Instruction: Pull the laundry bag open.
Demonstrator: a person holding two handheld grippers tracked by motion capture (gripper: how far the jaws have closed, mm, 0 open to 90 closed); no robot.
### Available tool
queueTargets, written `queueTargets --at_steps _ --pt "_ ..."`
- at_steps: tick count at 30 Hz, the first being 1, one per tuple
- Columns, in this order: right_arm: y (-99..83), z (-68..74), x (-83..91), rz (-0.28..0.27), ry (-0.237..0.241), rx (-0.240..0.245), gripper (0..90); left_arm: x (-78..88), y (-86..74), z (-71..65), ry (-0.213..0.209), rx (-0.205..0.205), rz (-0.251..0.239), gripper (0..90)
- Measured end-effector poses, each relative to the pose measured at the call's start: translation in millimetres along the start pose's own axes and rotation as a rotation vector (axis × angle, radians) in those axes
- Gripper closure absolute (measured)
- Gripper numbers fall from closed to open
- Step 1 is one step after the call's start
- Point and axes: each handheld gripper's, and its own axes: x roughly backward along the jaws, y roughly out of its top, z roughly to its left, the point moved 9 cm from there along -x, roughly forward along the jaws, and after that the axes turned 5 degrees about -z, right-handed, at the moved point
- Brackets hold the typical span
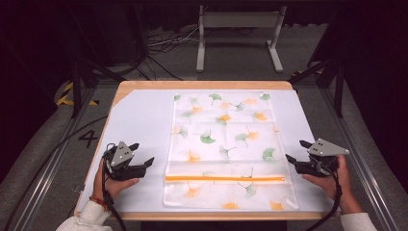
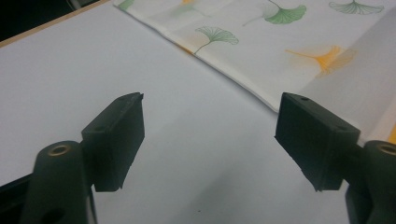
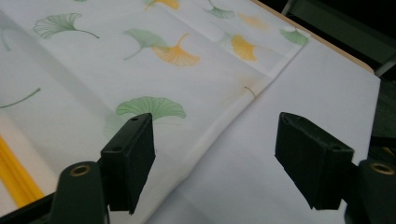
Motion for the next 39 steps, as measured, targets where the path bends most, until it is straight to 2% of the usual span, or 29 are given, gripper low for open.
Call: queueTargets --at_steps 3,4,6,10,12,14,17,20,27,33,39 --pt "-3.0 -4.2 0.3 -0.003 -0.009 -0.014 26.5 1.6 -2.4 3.4 0.003 0.016 -0.008 18.8" --pt "-4.1 -5.3 0.5 -0.002 -0.012 -0.021 26.2 3.0 -3.9 5.8 0.009 0.028 -0.016 18.8" --pt "-7.4 -9.5 2.2 -0.005 -0.032 -0.023 24.8 5.1 -6.5 9.1 0.008 0.058 -0.023 13.0" --pt "-16.0 -13.9 5.0 -0.002 -0.066 -0.034 22.6 12.1 -10.6 15.8 0.026 0.096 -0.052 9.8" --pt "-19.7 -15.2 6.9 -0.008 -0.081 -0.04 20.3 15.0 -13.7 16.9 0.028 0.125 -0.051 8.8" --pt "-22.1 -16.7 8.3 -0.016 -0.088 -0.057 18.4 18.4 -17.1 16.6 0.022 0.137 -0.051 8.2" --pt "-26.8 -18.7 10.9 -0.023 -0.092 -0.087 16.8 21.0 -20.9 16.2 0.015 0.118 -0.045 5.5" --pt "-31.7 -19.7 12.1 -0.022 -0.099 -0.108 15.6 23.3 -22.5 19.1 0.025 0.147 -0.064 5.7" --pt "-32.1 -17.0 13.3 -0.027 -0.101 -0.108 14.8 23.7 -22.9 17.5 0.014 0.143 -0.073 5.7" --pt "-32.7 -12.6 10.2 -0.014 -0.094 -0.087 14.4 22.5 -22.6 17.7 0.018 0.142 -0.068 5.7" --pt "-35.1 -12.5 9.8 -0.008 -0.095 -0.092 14.3 20.7 -22.3 17.5 0.022 0.136 -0.062 5.2"
